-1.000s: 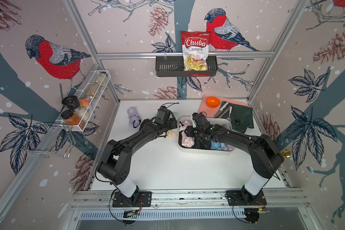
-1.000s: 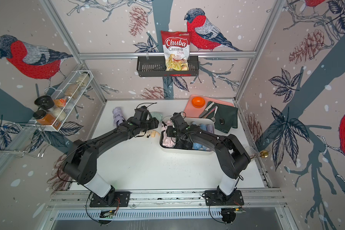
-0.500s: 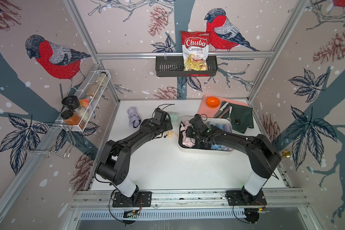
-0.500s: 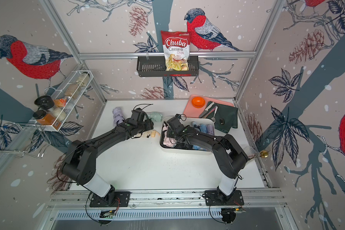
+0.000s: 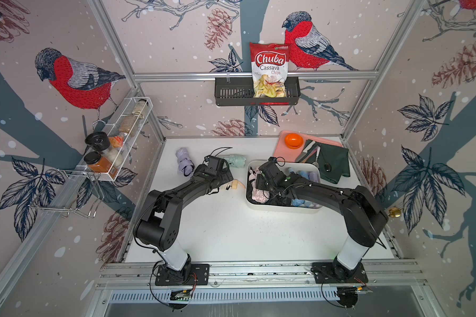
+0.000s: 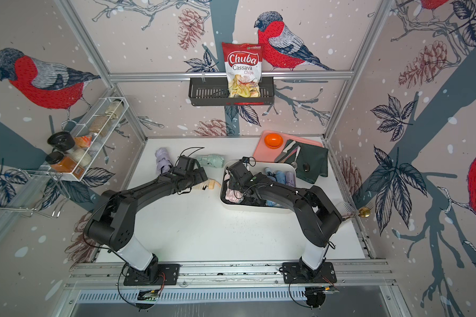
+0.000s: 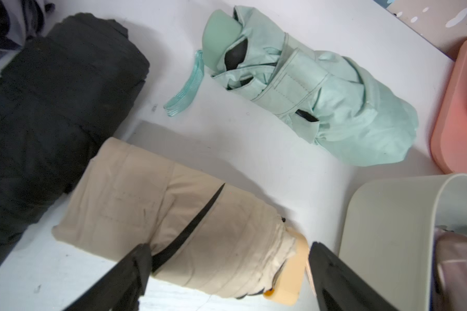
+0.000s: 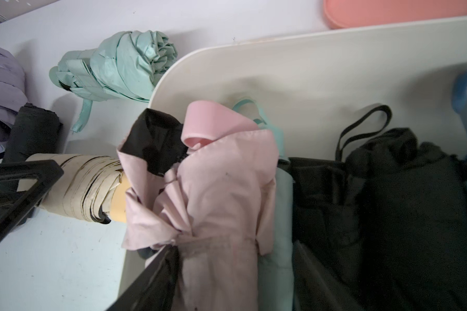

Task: Put the umbrella into the storage box
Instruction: Place the umbrella in the storage box.

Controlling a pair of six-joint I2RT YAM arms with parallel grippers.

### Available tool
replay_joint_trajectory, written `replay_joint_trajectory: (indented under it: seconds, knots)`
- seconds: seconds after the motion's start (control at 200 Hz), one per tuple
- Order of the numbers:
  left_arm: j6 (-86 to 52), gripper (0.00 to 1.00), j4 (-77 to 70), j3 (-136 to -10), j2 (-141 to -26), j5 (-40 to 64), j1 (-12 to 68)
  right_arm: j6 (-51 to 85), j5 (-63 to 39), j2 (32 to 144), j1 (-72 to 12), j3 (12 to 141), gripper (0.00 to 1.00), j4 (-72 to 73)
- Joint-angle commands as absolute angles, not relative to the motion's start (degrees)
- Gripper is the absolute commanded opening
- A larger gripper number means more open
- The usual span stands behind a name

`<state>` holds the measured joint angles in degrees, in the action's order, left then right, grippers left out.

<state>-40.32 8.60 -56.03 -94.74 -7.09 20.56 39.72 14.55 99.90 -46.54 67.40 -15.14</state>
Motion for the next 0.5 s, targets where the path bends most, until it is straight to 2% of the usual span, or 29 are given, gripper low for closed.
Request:
replay_joint_trajectory:
  seconds: [0.0, 0.28, 0.495]
  knots:
    - [-44.6, 1.00, 7.6, -54.5, -93.6, -9.6, 20.1, 37.1, 16.3, 99.2, -46.6, 67.9, 0.74, -22.9]
    - [-50.1, 1.00, 6.4, -50.0, -91.2, -9.6, 18.0, 34.8, 16.6, 96.9, -46.5, 70.0, 0.85, -23.0]
    - [-51.7, 1.00, 3.6, -49.1, -93.7, -6.7, 17.2, 32.7, 17.3, 95.7, -46.5, 71.3, 0.93, -23.0]
